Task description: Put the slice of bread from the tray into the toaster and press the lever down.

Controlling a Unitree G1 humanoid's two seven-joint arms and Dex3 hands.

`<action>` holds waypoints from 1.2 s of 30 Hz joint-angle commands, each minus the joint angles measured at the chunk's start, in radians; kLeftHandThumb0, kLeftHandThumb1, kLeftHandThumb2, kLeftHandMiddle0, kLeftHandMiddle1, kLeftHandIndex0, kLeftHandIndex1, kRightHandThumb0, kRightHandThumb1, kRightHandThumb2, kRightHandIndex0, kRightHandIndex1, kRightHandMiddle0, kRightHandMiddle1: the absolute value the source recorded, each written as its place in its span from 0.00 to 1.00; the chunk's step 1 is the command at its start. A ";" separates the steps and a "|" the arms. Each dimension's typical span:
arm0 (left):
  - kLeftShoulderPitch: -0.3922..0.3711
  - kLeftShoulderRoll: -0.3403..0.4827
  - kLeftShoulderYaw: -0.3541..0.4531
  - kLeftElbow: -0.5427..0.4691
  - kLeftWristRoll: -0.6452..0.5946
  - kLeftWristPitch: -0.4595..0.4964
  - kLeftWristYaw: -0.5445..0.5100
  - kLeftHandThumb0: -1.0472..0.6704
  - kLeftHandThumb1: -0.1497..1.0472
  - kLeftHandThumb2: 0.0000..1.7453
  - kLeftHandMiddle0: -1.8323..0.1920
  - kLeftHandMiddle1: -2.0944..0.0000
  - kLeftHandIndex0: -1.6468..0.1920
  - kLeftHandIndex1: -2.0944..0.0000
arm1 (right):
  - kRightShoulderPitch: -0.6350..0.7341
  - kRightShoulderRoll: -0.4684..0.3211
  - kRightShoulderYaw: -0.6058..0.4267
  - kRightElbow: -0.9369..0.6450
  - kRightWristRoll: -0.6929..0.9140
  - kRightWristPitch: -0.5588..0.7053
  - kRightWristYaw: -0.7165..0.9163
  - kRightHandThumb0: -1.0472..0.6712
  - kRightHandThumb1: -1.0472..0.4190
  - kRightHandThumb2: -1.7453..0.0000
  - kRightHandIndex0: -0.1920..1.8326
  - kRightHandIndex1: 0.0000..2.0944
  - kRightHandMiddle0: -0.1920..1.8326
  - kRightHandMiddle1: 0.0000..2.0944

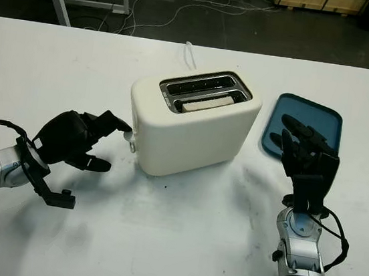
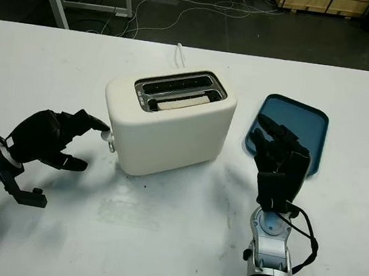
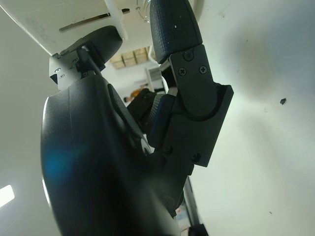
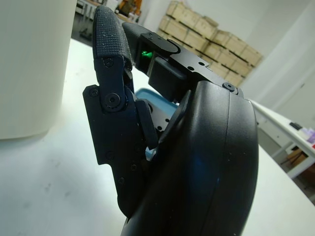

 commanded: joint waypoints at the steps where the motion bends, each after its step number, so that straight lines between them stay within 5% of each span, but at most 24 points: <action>1: 0.035 -0.013 -0.074 0.016 0.090 -0.028 -0.063 0.09 0.89 0.41 0.50 0.17 0.90 0.34 | 0.014 0.008 -0.001 -0.023 0.000 0.002 -0.009 0.15 0.09 0.90 0.71 0.01 0.64 0.00; 8: 0.074 -0.064 -0.119 0.082 0.059 -0.033 -0.086 0.13 0.89 0.32 0.56 0.17 0.89 0.31 | 0.040 0.015 -0.002 -0.060 -0.015 0.010 -0.021 0.16 0.09 0.90 0.70 0.00 0.63 0.00; 10: 0.090 -0.089 -0.141 0.107 0.073 -0.026 -0.055 0.13 0.89 0.28 0.52 0.17 0.79 0.40 | 0.046 0.014 -0.004 -0.068 -0.015 0.016 -0.021 0.16 0.09 0.90 0.70 0.00 0.62 0.00; 13: 0.070 -0.114 -0.183 0.141 0.107 -0.020 -0.014 0.12 0.89 0.27 0.53 0.19 0.76 0.46 | 0.051 0.008 -0.007 -0.077 -0.016 0.018 -0.020 0.15 0.09 0.90 0.69 0.00 0.62 0.00; 17: 0.026 -0.112 -0.216 0.157 0.110 -0.034 -0.007 0.11 0.89 0.23 0.57 0.22 0.79 0.41 | 0.048 0.004 -0.008 -0.067 -0.014 -0.001 -0.019 0.16 0.09 0.90 0.69 0.00 0.62 0.00; 23: -0.001 -0.112 -0.255 0.170 0.102 -0.034 -0.006 0.09 0.89 0.28 0.61 0.20 0.86 0.33 | 0.045 0.003 -0.009 -0.068 -0.017 0.006 -0.020 0.16 0.09 0.90 0.69 0.00 0.62 0.00; 36: -0.032 -0.119 -0.314 0.213 0.093 -0.045 0.033 0.10 0.89 0.31 0.60 0.19 0.85 0.33 | 0.038 0.005 -0.008 -0.067 -0.018 0.014 -0.020 0.17 0.09 0.90 0.69 0.00 0.62 0.00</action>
